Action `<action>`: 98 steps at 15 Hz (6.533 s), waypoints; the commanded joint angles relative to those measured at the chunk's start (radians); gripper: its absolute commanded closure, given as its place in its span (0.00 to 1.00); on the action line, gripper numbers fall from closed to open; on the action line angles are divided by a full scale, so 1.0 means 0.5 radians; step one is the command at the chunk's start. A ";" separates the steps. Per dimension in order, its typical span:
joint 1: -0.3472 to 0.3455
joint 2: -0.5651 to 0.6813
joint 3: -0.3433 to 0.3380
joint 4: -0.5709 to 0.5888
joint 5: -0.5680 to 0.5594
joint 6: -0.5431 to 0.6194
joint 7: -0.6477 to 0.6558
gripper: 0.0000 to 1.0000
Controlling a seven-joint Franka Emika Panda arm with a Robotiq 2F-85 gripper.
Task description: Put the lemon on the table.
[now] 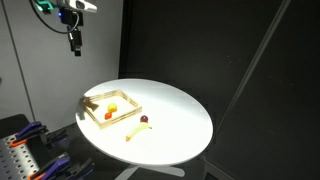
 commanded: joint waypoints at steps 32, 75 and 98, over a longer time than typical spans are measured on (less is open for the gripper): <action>0.133 1.505 -0.380 0.765 -0.325 0.684 -1.063 0.00; 0.234 2.279 -0.434 1.198 -0.462 0.990 -1.356 0.00; 0.233 2.473 -0.472 1.291 -0.486 0.971 -1.354 0.27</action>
